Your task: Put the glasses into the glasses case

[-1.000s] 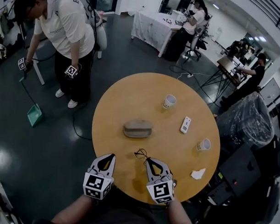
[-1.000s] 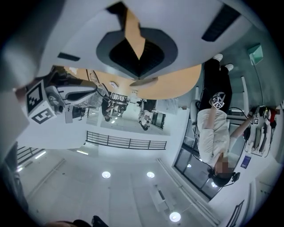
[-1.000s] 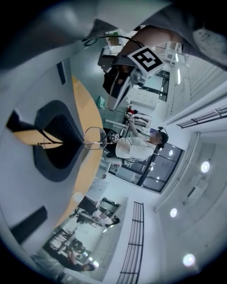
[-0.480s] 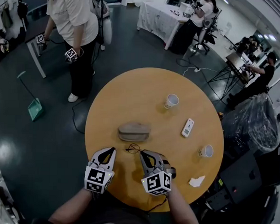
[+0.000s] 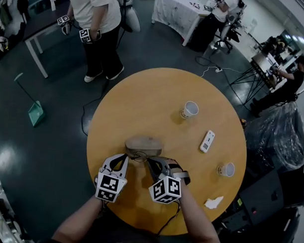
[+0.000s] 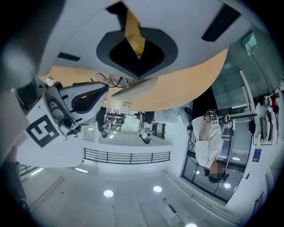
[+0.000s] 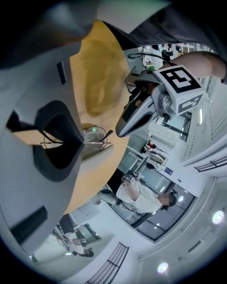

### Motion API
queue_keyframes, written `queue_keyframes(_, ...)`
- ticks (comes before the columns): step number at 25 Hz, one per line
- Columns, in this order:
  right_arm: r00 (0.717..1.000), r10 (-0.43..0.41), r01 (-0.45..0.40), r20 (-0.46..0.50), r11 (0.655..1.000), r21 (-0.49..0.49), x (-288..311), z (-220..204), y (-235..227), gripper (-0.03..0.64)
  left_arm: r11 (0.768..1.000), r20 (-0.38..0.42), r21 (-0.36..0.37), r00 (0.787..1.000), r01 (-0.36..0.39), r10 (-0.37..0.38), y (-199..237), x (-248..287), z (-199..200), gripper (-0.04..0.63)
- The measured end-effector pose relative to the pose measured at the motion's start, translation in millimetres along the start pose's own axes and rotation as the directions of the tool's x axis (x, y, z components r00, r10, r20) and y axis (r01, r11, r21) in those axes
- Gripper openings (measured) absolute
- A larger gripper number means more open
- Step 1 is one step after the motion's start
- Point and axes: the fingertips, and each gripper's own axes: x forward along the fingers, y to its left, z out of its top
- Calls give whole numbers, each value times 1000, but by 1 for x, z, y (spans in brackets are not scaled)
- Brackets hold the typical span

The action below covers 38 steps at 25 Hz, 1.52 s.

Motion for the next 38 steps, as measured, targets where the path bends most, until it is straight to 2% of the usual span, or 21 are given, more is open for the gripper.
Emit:
queue_keyframes(3, 1000, 18, -19, -17, 999, -42, 11, -1, -3, -11, 1000, -21, 2, 1000, -1, 1, 0, 12, -5, 5)
queue_keyframes(11, 998, -36, 33, -46, 998, -58, 25, -5, -20, -11, 1000, -66, -4, 998, -6, 6, 5, 33, -13, 5)
queue_keyframes(17, 998, -25, 20, -49, 994, -110, 39, 0, -21, -11, 1000, -106, -13, 994, -1, -1, 2, 41, -27, 6)
queue_keyframes(28, 996, 9, -26, -86, 982, -189, 65, -4, -21, -10, 999, -96, -31, 995, 23, -26, 2, 42, -25, 6)
queue_keyframes(38, 995, 17, -35, -94, 980, -197, 72, -5, -20, -8, 998, -93, -46, 995, 32, -37, 1, 43, -24, 6)
